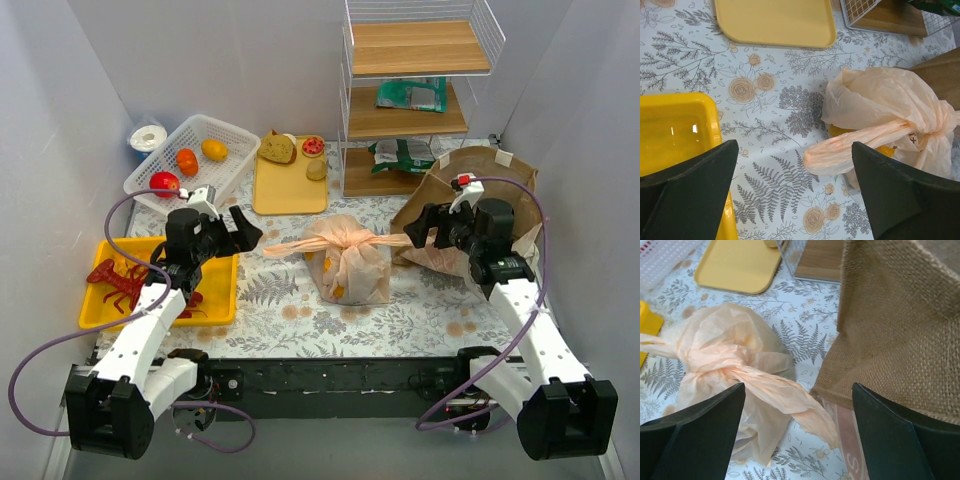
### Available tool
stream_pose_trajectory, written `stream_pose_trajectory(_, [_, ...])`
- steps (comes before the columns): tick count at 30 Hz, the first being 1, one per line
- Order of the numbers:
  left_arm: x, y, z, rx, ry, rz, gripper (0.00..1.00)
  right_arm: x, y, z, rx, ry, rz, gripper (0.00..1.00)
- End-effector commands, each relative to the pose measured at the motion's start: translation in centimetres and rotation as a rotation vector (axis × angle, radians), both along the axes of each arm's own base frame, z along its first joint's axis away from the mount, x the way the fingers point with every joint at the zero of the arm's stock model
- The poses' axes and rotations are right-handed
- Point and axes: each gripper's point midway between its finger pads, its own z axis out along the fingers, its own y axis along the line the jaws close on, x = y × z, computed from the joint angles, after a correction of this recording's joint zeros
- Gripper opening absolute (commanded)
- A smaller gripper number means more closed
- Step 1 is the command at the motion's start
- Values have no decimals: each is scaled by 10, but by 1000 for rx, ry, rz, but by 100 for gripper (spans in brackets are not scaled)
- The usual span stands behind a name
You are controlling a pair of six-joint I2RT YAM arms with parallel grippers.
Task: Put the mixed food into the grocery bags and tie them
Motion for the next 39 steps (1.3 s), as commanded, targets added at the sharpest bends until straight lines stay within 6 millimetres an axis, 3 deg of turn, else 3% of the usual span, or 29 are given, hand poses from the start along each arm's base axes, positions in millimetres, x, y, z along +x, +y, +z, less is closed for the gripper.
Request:
stream_pose_trajectory(1, [0,-3,35,-1,-152,-36,98,-7,18,53,14,-123,103,95])
stream_pose_trajectory(4, [3,-21,54,-33,-220,-143,98,-13,50,63,-6,-151,184,95])
stream_pose_trajectory(5, [12,-25,60,-35,-218,-157,98,-20,80,67,-26,-152,263,95])
stream_pose_trajectory(6, [15,-30,67,-38,-223,-177,98,-20,92,65,-67,-156,289,95])
stream_pose_trajectory(7, [20,-33,73,-31,-231,-185,98,-18,100,57,-115,-132,284,95])
stream_pose_trajectory(8, [27,-38,93,-30,-272,-191,98,-19,124,50,-148,-110,335,95])
stream_pose_trajectory(10, [38,-49,103,-21,-293,-200,98,-10,134,36,-225,-92,322,95])
stream_pose_trajectory(11, [41,-53,109,-23,-305,-205,98,-10,150,20,-257,-63,344,95])
stream_pose_trajectory(14, [56,-57,107,-15,-322,-209,98,6,155,-10,-407,-66,307,95])
stream_pose_trajectory(18, [60,-54,69,9,-215,-193,98,15,156,-41,-536,-43,292,96])
stream_pose_trajectory(22, [53,-48,77,9,-255,-168,98,10,162,-72,-604,-22,338,96])
stream_pose_trajectory(25, [53,-45,69,24,-231,-155,98,4,167,-89,-596,21,375,76])
stream_pose_trajectory(26, [54,-45,67,26,-223,-154,98,2,169,-90,-577,39,374,49])
stream_pose_trajectory(27, [53,-44,66,25,-219,-151,98,-2,170,-92,-565,54,389,35])
stream_pose_trajectory(29, [53,-44,66,25,-221,-147,98,-2,175,-75,-517,48,377,4])
stream_pose_trajectory(30, [53,-43,67,25,-226,-143,98,-10,169,-72,-531,93,372,1])
stream_pose_trajectory(31, [53,-42,66,27,-226,-139,98,-6,178,-31,-483,39,356,1])
stream_pose_trajectory(33, [52,-40,67,30,-235,-131,98,-10,178,9,-466,-17,344,1])
stream_pose_trajectory(34, [51,-40,67,29,-235,-132,98,-16,179,53,-416,-99,338,1])
stream_pose_trajectory(35, [50,-41,68,26,-235,-136,98,-18,176,76,-386,-144,325,1])
stream_pose_trajectory(38, [48,-45,71,10,-242,-151,98,-17,144,156,-339,-322,202,1])
stream_pose_trajectory(39, [47,-46,71,5,-240,-157,98,-15,131,170,-362,-357,175,1])
